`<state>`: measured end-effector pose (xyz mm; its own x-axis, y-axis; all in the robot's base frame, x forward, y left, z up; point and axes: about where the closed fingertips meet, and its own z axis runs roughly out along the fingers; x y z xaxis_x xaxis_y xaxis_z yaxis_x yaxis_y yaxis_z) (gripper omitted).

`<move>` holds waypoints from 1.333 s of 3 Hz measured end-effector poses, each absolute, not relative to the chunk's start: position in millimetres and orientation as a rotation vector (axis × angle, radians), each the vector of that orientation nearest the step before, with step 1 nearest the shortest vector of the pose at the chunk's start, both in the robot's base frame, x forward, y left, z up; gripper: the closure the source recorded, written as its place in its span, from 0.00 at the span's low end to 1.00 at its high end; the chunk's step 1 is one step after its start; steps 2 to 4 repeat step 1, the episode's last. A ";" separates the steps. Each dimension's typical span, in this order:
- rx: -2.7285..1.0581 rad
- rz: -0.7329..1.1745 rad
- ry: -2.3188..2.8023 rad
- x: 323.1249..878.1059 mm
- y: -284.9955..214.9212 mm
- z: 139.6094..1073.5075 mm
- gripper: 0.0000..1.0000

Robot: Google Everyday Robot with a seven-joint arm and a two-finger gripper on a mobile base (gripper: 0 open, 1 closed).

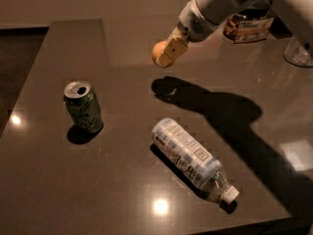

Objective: Pick orange

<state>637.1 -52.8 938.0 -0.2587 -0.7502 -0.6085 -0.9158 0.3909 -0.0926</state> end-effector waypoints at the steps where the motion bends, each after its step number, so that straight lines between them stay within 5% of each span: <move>1: -1.423 0.375 2.076 636.0 -52.6 939.7 1.00; 4: -1.423 0.375 2.076 636.0 -52.6 939.7 1.00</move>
Offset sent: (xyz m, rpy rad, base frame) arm 0.0000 0.0000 0.0000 0.0000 0.0000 0.0000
